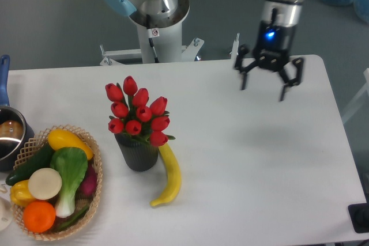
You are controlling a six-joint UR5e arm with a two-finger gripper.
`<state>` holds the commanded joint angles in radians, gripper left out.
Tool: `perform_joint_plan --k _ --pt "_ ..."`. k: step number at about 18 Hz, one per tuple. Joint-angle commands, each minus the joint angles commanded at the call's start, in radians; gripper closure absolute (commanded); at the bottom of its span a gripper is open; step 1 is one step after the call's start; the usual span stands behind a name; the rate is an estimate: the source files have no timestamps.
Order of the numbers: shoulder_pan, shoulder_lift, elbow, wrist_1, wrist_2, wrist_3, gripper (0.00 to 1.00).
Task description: Insert the flowers into the vase
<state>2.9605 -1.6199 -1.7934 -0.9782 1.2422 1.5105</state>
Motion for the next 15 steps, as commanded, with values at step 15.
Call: perform_joint_plan --k 15 --pt "0.132 0.054 0.072 -0.335 0.028 0.413 0.00"
